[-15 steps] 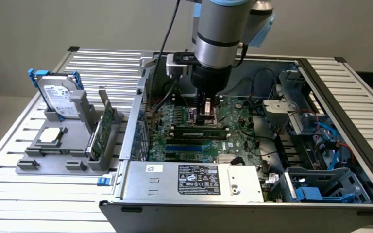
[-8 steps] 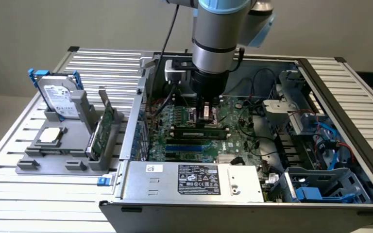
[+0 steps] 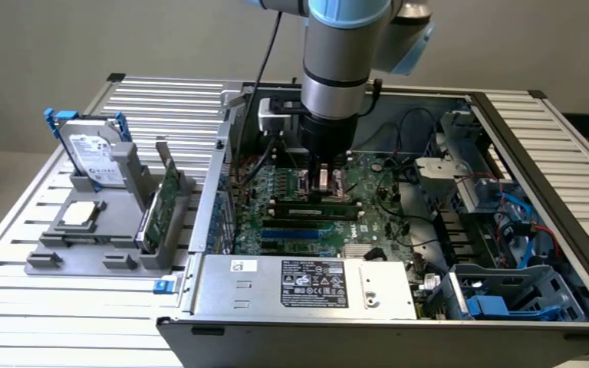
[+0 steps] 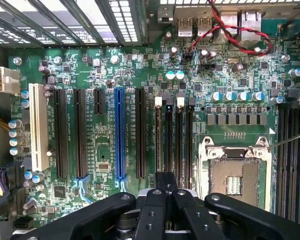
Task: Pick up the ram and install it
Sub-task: 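Press down the ram until it locks into place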
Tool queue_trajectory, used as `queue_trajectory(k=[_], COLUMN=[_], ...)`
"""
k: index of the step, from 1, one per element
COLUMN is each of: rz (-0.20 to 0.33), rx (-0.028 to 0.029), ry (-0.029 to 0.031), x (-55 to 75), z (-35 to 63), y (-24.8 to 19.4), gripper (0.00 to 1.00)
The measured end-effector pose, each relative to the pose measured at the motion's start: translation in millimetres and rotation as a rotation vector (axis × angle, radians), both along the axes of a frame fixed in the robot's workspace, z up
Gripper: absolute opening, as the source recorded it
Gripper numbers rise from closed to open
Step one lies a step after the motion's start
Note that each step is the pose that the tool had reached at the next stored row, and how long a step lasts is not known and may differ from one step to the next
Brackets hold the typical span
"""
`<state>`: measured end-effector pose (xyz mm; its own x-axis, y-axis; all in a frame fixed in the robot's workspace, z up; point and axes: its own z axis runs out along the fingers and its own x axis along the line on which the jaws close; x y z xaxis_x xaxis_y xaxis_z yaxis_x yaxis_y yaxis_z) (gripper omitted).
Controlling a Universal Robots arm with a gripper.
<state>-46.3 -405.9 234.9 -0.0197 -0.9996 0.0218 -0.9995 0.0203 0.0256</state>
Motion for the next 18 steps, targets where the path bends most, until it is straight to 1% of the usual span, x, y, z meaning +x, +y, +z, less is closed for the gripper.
queue_trajectory(k=[13,18], rz=[0.000,0.000], rx=[-0.0015,-0.0010], ry=[0.0001,-0.0002], x=[-0.1,-0.1], z=[-7.0,-8.9], y=[0.3,0.4], gripper=[0.11,0.11])
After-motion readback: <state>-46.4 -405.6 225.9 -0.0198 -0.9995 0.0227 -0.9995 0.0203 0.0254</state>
